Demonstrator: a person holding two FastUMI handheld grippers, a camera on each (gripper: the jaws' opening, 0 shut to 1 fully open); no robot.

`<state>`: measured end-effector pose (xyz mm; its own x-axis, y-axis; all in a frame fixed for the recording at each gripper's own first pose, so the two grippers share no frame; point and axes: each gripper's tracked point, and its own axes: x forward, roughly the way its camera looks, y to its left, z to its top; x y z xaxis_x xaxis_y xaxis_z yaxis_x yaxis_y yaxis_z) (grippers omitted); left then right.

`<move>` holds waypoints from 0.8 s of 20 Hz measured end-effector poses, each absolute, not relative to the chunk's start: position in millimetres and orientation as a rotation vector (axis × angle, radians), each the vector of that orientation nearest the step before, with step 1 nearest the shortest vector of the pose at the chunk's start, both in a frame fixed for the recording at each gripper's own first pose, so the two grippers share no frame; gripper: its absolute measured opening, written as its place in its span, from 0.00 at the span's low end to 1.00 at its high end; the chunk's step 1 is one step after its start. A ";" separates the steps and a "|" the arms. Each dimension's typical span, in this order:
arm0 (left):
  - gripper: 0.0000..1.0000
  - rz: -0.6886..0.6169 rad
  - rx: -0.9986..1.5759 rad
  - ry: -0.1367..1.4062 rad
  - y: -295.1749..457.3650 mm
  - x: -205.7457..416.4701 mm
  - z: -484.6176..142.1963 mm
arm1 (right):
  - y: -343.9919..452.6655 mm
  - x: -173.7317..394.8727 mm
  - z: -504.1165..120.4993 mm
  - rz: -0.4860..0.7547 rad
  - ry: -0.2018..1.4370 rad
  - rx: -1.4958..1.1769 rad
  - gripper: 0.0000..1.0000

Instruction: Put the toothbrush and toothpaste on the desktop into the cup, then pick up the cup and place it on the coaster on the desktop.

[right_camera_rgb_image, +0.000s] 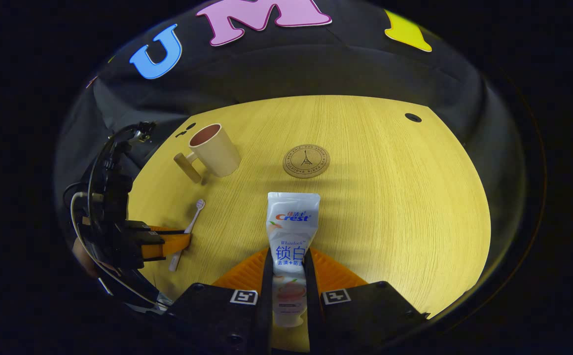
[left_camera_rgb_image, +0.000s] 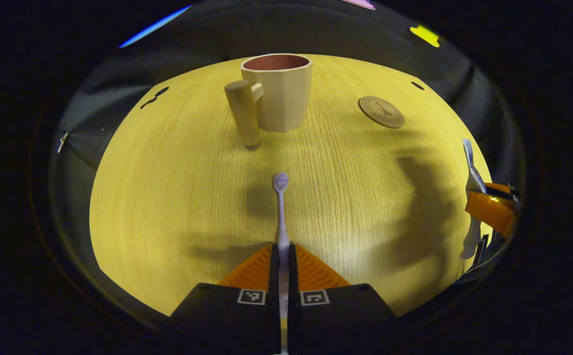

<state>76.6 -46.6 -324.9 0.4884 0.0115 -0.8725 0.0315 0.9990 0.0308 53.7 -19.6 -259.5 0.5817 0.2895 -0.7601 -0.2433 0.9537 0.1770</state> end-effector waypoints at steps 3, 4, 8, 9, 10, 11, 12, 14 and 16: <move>0.08 -0.042 -0.006 1.028 -44.7 77.0 -321.6 | -21.9 63.8 -263.1 0.326 0.896 0.017 0.32; 0.07 -0.051 -0.021 1.009 -44.4 77.8 -320.8 | -20.2 68.6 -260.9 0.329 0.888 0.020 0.32; 0.06 -0.081 0.009 0.905 -41.4 77.6 -321.9 | -11.9 95.7 -241.2 0.351 0.822 -0.008 0.32; 0.06 -0.086 0.020 0.898 -41.7 75.6 -321.3 | -7.2 101.9 -234.7 0.356 0.802 -0.011 0.32; 0.07 -0.090 0.029 0.885 -42.0 73.2 -318.8 | -1.9 111.3 -226.2 0.362 0.778 -0.005 0.32; 0.07 -0.093 0.032 0.869 -42.2 72.0 -315.6 | 3.3 120.8 -215.7 0.367 0.751 0.003 0.32; 0.07 -0.094 0.028 0.855 -42.1 71.1 -311.7 | 9.8 129.4 -204.8 0.371 0.721 0.011 0.32; 0.07 -0.095 0.002 0.825 -41.8 68.6 -301.8 | 23.3 146.2 -181.9 0.386 0.664 0.028 0.32; 0.07 -0.092 -0.026 0.758 -38.6 66.9 -281.9 | 38.5 163.7 -161.3 0.397 0.603 0.047 0.32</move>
<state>66.9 -38.6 -281.9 0.7225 -0.0930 -0.6851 0.0740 0.9956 -0.0571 163.7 38.5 -161.3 0.7509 0.3765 -0.5426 -0.3497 0.9236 0.1571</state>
